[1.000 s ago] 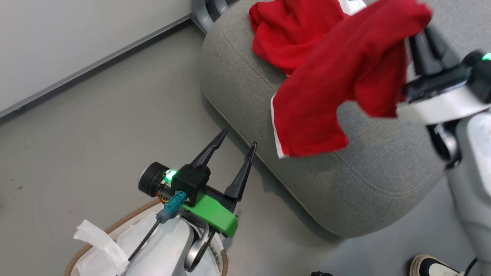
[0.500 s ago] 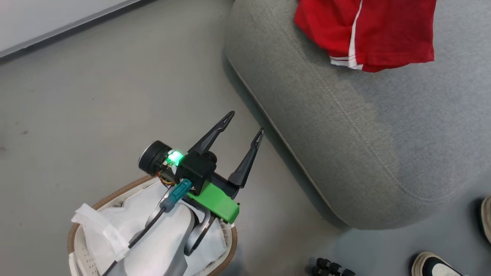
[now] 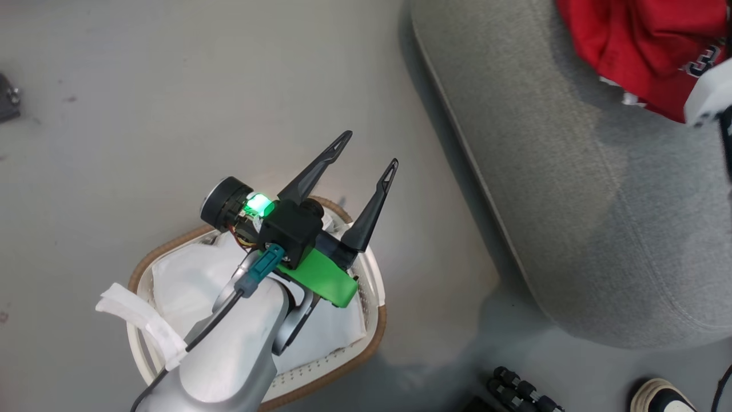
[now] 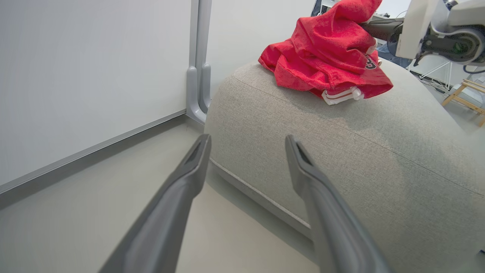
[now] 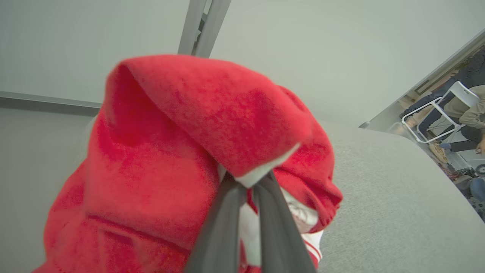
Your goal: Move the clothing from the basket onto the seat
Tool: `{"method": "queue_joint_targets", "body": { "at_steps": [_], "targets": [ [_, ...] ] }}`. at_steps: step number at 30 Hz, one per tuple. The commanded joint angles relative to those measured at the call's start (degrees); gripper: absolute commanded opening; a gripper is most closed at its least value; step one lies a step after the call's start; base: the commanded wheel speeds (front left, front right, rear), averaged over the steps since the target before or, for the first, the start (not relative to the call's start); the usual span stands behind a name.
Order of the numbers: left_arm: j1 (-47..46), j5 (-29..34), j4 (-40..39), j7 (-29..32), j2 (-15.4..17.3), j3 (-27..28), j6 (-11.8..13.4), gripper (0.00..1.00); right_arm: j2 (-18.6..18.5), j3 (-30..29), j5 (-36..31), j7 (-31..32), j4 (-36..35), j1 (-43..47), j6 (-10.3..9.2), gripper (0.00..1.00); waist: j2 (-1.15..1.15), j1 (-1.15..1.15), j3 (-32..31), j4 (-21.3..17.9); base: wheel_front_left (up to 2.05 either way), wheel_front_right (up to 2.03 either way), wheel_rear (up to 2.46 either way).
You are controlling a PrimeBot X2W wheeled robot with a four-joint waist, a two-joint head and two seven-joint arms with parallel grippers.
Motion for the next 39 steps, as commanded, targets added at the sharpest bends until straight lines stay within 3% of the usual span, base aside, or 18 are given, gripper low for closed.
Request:
{"method": "queue_joint_targets", "body": {
  "at_steps": [1, 3, 4, 5, 6, 15, 21, 29, 39],
  "targets": [
    [-1.2, 0.1, -0.1, 0.0, 0.4, 0.2, -0.1, 1.00, 0.3, -0.7, -0.1, 0.0, 0.8, 1.4, -0.08, 0.00, 0.00, -0.01, 1.8, 1.8, 0.00, 0.00, 0.00],
    [-1.1, 0.0, 0.1, 0.0, 0.6, 0.5, -0.1, 1.00, 1.1, -1.8, 0.1, 0.0, 1.6, 2.7, -0.08, 0.00, 0.00, -0.01, 1.5, 1.6, 0.00, 0.00, 0.00],
    [-0.9, 0.0, 0.2, 0.0, 0.6, 0.7, -0.1, 1.00, 1.5, -2.5, 0.2, 0.0, 1.4, 3.3, -0.08, 0.32, 0.00, -0.01, 1.2, 1.4, 0.00, 0.00, 0.00],
    [-0.8, 0.0, 0.3, 0.0, 0.6, 0.8, -0.1, 1.00, 1.7, -3.1, 0.3, 0.0, 1.1, 3.9, -0.08, 0.71, 0.00, -0.01, 0.9, 1.3, 0.00, 0.00, 0.00],
    [-0.5, 0.0, 0.6, 0.0, 0.5, 0.9, -0.1, 1.00, 1.9, -4.0, 0.5, 0.0, 0.6, 4.8, -0.08, 1.00, 0.00, -0.01, 0.4, 1.0, 0.00, 0.00, 0.00],
    [3.3, -0.6, 1.2, 0.0, -0.9, 3.4, -0.1, 1.00, 4.9, -6.7, 4.2, 0.0, -5.3, 11.8, -0.08, 1.00, 0.00, -0.01, -6.7, -1.4, 0.00, 0.00, 0.00],
    [6.8, -0.8, 1.2, 0.0, -2.2, 5.7, -0.1, 1.00, 6.6, -2.4, 7.3, 0.0, -10.4, 16.6, -0.08, 1.00, 0.00, -0.01, -13.0, -1.5, 0.00, 0.00, 0.00],
    [11.4, -0.5, 1.0, 0.0, -3.4, 9.7, -0.1, 1.00, 8.2, 4.2, 11.9, 0.0, -15.9, 21.3, -0.08, 1.00, 0.00, -0.01, -19.8, 1.8, 0.00, 0.00, 0.00],
    [18.3, 2.4, 1.5, 0.0, -4.3, 20.4, 0.1, 1.00, 11.3, 11.9, 15.4, 0.0, -19.7, 30.0, -0.08, 1.00, 0.00, -0.01, -25.2, 8.0, 0.00, 0.00, 0.00]
  ]
}}
